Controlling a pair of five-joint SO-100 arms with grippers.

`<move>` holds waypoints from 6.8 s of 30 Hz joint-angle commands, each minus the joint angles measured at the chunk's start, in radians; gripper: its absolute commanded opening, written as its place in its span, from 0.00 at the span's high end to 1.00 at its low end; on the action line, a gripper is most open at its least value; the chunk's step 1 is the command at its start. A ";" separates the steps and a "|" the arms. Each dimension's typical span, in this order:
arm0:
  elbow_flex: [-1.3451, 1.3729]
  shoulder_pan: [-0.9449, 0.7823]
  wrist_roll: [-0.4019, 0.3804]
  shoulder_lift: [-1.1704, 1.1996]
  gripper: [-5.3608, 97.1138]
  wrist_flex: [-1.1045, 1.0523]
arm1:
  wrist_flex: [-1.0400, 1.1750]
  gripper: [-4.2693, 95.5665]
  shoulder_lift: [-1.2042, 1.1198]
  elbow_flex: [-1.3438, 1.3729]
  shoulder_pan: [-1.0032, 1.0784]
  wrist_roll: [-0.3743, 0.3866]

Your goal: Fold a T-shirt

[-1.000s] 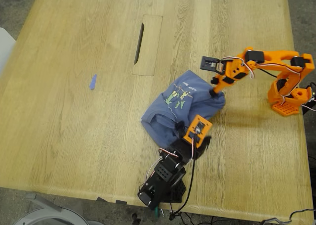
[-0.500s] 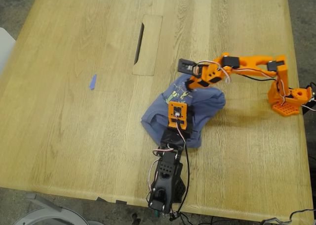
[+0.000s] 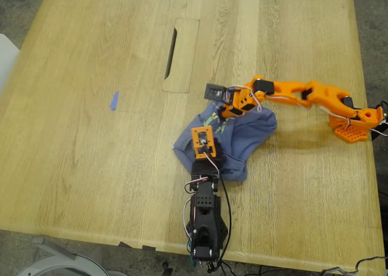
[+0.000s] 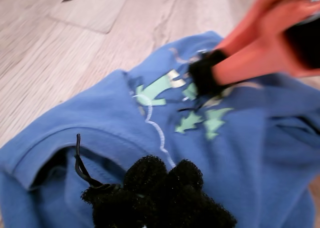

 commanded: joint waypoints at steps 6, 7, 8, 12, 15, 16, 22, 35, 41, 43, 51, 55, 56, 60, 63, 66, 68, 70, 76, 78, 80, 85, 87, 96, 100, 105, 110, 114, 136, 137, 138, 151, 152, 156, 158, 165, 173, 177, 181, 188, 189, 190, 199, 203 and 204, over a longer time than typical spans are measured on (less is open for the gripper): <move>-0.031 -0.038 -0.018 -0.144 0.95 -0.074 | 0.078 0.96 -0.046 -0.114 -0.032 0.018; -0.044 -0.034 -0.021 -0.186 0.95 -0.087 | 0.089 0.96 -0.054 -0.114 -0.037 0.020; -0.069 -0.031 -0.025 -0.241 0.95 -0.106 | 0.098 0.96 -0.061 -0.114 -0.041 0.023; -0.244 -0.020 -0.035 -0.549 0.95 -0.213 | 0.172 0.96 -0.074 -0.114 -0.055 0.031; -0.396 -0.011 -0.038 -0.779 0.95 -0.272 | 0.238 0.96 -0.072 -0.114 -0.058 0.032; -0.437 -0.006 -0.038 -0.842 0.95 -0.290 | 0.261 0.96 -0.069 -0.114 -0.058 0.034; -0.557 0.005 -0.040 -1.063 0.95 -0.370 | 0.304 0.96 -0.058 -0.112 -0.086 0.051; -0.548 -0.129 -0.017 -1.055 0.95 -0.357 | 0.308 0.95 0.178 0.285 -0.150 0.072; -0.588 -0.137 -0.012 -1.126 0.95 -0.357 | 0.307 0.95 0.322 0.500 -0.147 0.069; -0.627 -0.138 -0.011 -1.166 0.95 -0.362 | 0.307 0.95 0.350 0.557 -0.156 0.071; -0.741 -0.153 -0.005 -1.315 0.95 -0.365 | 0.305 0.95 0.454 0.733 -0.164 0.075; -0.779 -0.202 0.000 -1.358 0.95 -0.368 | 0.305 0.95 0.517 0.815 -0.172 0.080; -0.784 -0.216 0.002 -1.365 0.95 -0.368 | 0.305 0.95 0.535 0.841 -0.175 0.080; -0.793 -0.256 0.006 -1.391 0.95 -0.367 | 0.305 0.95 0.601 0.925 -0.184 0.081; -0.831 -0.262 0.011 -1.436 0.95 -0.367 | 0.305 0.95 0.646 0.983 -0.193 0.083; -0.904 -0.258 0.011 -1.503 0.95 -0.365 | 0.304 0.95 0.704 1.058 -0.202 0.083; -0.942 -0.253 0.012 -1.551 0.95 -0.364 | 0.304 0.95 0.746 1.129 -0.212 0.083; -0.971 -0.256 0.012 -1.592 0.95 -0.364 | 0.302 0.95 0.793 1.197 -0.225 0.084; -1.054 -0.325 0.017 -1.652 0.95 -0.351 | 0.287 0.95 0.911 1.361 -0.236 0.086; -1.062 -0.350 0.020 -1.657 0.95 -0.351 | 0.264 0.95 0.931 1.407 -0.245 0.087; -1.063 -0.373 0.020 -1.657 0.95 -0.351 | 0.219 0.95 0.950 1.457 -0.255 0.089; -1.081 -0.431 0.018 -1.657 0.95 -0.353 | 0.118 0.95 1.011 1.603 -0.275 0.089; -1.095 -0.440 0.011 -1.646 0.95 -0.353 | 0.109 0.95 1.040 1.644 -0.287 0.092; -0.983 -0.379 0.011 -1.342 0.95 -0.359 | 0.291 0.95 1.003 1.347 -0.278 0.091; -0.934 -0.316 0.012 -1.164 0.95 -0.285 | 0.304 0.95 0.919 1.169 -0.296 0.094; -0.853 -0.146 0.012 -1.042 0.95 -0.232 | 0.285 0.95 0.752 0.960 -0.270 0.077; -0.778 0.034 0.003 -1.088 0.95 -0.268 | 0.298 0.95 0.468 0.571 -0.233 0.066; -0.690 0.083 0.000 -1.114 0.95 -0.296 | 0.298 0.95 0.383 0.443 -0.202 0.064; -0.804 -0.153 -0.002 -1.397 0.95 -0.405 | 0.308 0.95 0.179 0.298 -0.242 0.089; -0.818 -0.172 -0.002 -1.402 0.95 -0.405 | 0.308 0.95 0.193 0.314 -0.244 0.089; -0.825 -0.189 -0.002 -1.405 0.95 -0.405 | 0.308 0.95 0.209 0.337 -0.249 0.089; -0.879 -0.328 -0.002 -1.470 0.95 -0.408 | 0.290 0.95 0.680 0.977 -0.313 0.095; -0.890 -0.333 -0.002 -1.477 0.95 -0.396 | 0.288 0.95 0.709 1.012 -0.313 0.097; -0.928 -0.359 -0.003 -1.513 0.95 -0.368 | 0.293 0.95 0.804 1.129 -0.313 0.098; -0.943 -0.377 -0.003 -1.522 0.95 -0.365 | 0.276 0.95 0.850 1.198 -0.314 0.100; -0.923 -0.456 -0.002 -1.451 0.95 -0.325 | 0.224 0.95 1.078 1.513 -0.299 0.104; -0.881 -0.560 0.000 -1.272 0.95 -0.183 | 0.302 0.96 1.264 1.635 -0.192 0.091; -0.854 -0.638 0.000 -1.183 0.95 -0.091 | 0.304 0.96 1.381 1.746 -0.121 0.087; -0.818 -0.753 0.000 -1.081 0.95 -0.009 | 0.301 0.96 1.560 1.944 -0.025 0.078; -0.788 -0.902 -0.006 -0.934 0.95 0.129 | 0.302 0.96 1.904 2.178 0.236 0.051; -0.781 -0.920 -0.006 -0.913 0.95 0.147 | 0.302 0.96 1.948 2.200 0.282 0.046; -0.775 -0.940 -0.006 -0.891 0.95 0.156 | 0.302 0.96 1.987 2.218 0.330 0.038; -0.667 -1.169 -0.009 -0.647 0.95 0.267 | 0.288 0.96 2.287 2.344 0.811 -0.040; -0.580 -1.249 -0.008 -0.483 0.95 0.330 | 0.253 0.96 2.419 2.413 0.996 -0.060; -0.557 -1.270 -0.008 -0.443 0.95 0.350 | 0.250 0.96 2.448 2.427 1.042 -0.061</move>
